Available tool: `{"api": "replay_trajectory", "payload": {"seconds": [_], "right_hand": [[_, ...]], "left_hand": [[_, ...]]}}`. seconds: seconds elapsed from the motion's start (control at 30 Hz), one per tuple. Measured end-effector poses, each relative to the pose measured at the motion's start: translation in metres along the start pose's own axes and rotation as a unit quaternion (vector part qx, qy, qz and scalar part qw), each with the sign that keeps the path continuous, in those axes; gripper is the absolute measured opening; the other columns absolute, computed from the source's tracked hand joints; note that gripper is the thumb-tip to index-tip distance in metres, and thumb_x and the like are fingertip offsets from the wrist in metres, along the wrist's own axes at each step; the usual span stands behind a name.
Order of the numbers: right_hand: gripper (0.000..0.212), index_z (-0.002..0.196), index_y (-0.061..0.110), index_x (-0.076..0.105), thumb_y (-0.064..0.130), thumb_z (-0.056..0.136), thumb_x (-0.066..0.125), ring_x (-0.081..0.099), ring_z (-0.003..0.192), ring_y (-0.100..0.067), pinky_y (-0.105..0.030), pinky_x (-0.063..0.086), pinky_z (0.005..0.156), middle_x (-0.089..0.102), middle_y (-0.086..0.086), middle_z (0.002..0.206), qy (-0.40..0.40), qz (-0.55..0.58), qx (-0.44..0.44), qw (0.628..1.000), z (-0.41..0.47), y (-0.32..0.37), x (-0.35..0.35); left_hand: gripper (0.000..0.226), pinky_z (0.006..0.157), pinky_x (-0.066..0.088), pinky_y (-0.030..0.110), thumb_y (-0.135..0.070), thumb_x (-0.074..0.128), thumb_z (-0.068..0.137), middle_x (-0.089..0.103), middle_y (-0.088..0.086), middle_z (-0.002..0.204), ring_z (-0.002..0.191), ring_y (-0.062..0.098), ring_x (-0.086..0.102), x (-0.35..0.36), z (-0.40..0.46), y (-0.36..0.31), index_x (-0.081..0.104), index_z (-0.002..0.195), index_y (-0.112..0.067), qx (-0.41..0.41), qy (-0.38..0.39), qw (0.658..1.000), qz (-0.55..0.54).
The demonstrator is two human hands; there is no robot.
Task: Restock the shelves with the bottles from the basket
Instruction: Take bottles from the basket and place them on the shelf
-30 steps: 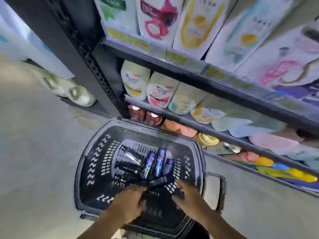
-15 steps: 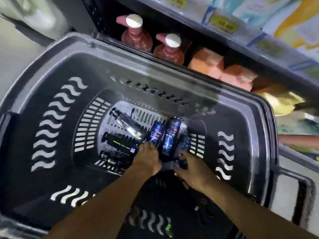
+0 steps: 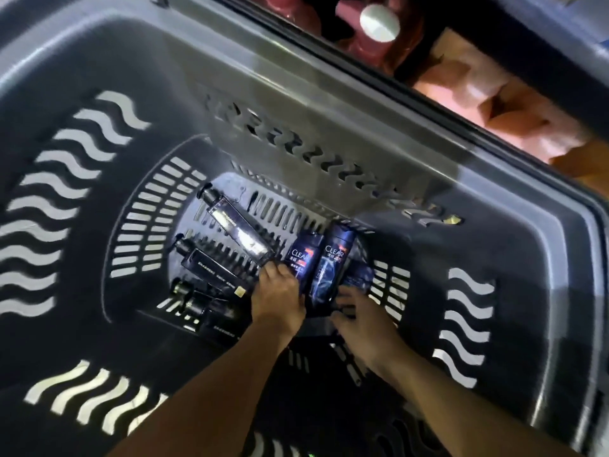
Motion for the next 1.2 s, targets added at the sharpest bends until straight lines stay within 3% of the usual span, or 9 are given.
{"api": "replay_trajectory", "payload": {"seconds": [0.1,0.2,0.27,0.4,0.6,0.77,0.87,1.07,1.2], "right_hand": [[0.046,0.139,0.022,0.049,0.012,0.096,0.06,0.061,0.108,-0.012,-0.035,0.051,0.098,0.059,0.01,0.116,-0.01,0.004,0.014,1.0,0.008,0.004,0.0],[0.035,0.12,0.025,0.054,0.011,0.091,0.066,0.063,0.09,-0.008,-0.028,0.053,0.084,0.061,0.016,0.095,-0.04,0.016,0.022,0.999,0.019,0.013,-0.002],[0.028,0.108,0.028,0.057,0.016,0.087,0.071,0.066,0.092,-0.015,-0.033,0.053,0.085,0.068,0.009,0.096,-0.072,0.01,0.024,0.997,0.03,0.016,-0.002],[0.039,0.121,0.012,0.058,0.022,0.086,0.072,0.066,0.106,-0.026,-0.03,0.05,0.086,0.07,-0.01,0.115,-0.12,-0.016,0.048,0.992,0.054,0.02,0.008],[0.077,0.136,0.003,0.04,0.043,0.082,0.079,0.06,0.12,-0.037,-0.045,0.051,0.1,0.062,-0.019,0.129,-0.186,-0.047,0.101,0.976,0.069,0.033,0.03],[0.065,0.122,0.006,0.05,0.048,0.081,0.078,0.066,0.106,-0.032,-0.032,0.052,0.084,0.067,-0.013,0.116,-0.2,-0.11,0.11,0.967,0.08,0.035,0.028],[0.049,0.106,0.011,0.058,0.044,0.079,0.081,0.063,0.083,-0.024,-0.02,0.042,0.067,0.068,-0.008,0.1,-0.176,-0.076,0.096,0.977,0.075,0.04,0.022],[0.072,0.132,0.01,0.046,0.03,0.076,0.086,0.065,0.113,-0.022,-0.022,0.046,0.092,0.068,-0.007,0.123,-0.152,-0.005,-0.061,0.986,0.033,0.043,0.022],[0.074,0.133,0.016,0.046,0.038,0.074,0.087,0.067,0.107,-0.016,-0.029,0.051,0.097,0.069,0.001,0.123,-0.137,0.012,-0.119,0.983,-0.007,0.061,0.016]], "left_hand": [[0.065,0.101,0.049,0.042,-0.037,0.06,0.098,0.029,0.02,0.15,0.137,0.034,0.041,-0.011,-0.009,0.005,0.03,0.141,0.0,0.015,0.007,0.994,-0.112],[0.051,0.078,0.052,0.034,-0.027,0.067,0.094,0.05,0.012,0.13,0.107,0.029,0.064,-0.028,-0.026,0.014,0.034,0.128,-0.009,0.025,-0.002,0.983,-0.182],[0.05,0.077,0.054,0.03,-0.02,0.073,0.09,0.062,0.003,0.119,0.101,0.021,0.067,-0.04,-0.037,0.021,0.033,0.12,-0.019,0.018,-0.002,0.973,-0.231],[0.056,0.071,0.046,0.015,-0.01,0.078,0.084,0.062,-0.007,0.112,0.101,0.014,0.065,-0.067,-0.05,0.051,0.037,0.12,-0.026,0.024,-0.008,0.969,-0.245],[0.067,0.068,0.039,0.008,-0.012,0.08,0.083,0.057,-0.013,0.112,0.092,0.001,0.058,-0.102,-0.059,0.084,0.043,0.137,-0.028,0.005,0.012,0.962,-0.274],[0.061,0.059,0.041,0.002,-0.013,0.084,0.08,0.057,-0.02,0.095,0.08,-0.013,0.054,-0.113,-0.067,0.094,0.04,0.117,-0.034,-0.005,0.006,0.955,-0.297],[0.06,0.065,0.039,0.006,-0.016,0.085,0.079,0.059,-0.017,0.1,0.086,-0.009,0.056,-0.117,-0.071,0.097,0.04,0.115,-0.034,-0.005,0.003,0.955,-0.295],[0.063,0.077,0.053,0.029,-0.016,0.088,0.072,0.066,-0.011,0.1,0.089,0.006,0.065,-0.143,-0.089,0.094,0.041,0.109,-0.033,-0.016,0.024,0.959,-0.28],[0.064,0.088,0.059,0.038,-0.005,0.088,0.071,0.07,-0.009,0.102,0.089,0.008,0.071,-0.165,-0.12,0.093,0.043,0.106,-0.034,-0.005,0.024,0.939,-0.343]]}}
Point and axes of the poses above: each hand's wrist, its own z-axis towards the middle knuckle, its own x-axis out of the palm, y = z × x, the point moved 2 cm from there along z, towards the middle knuckle
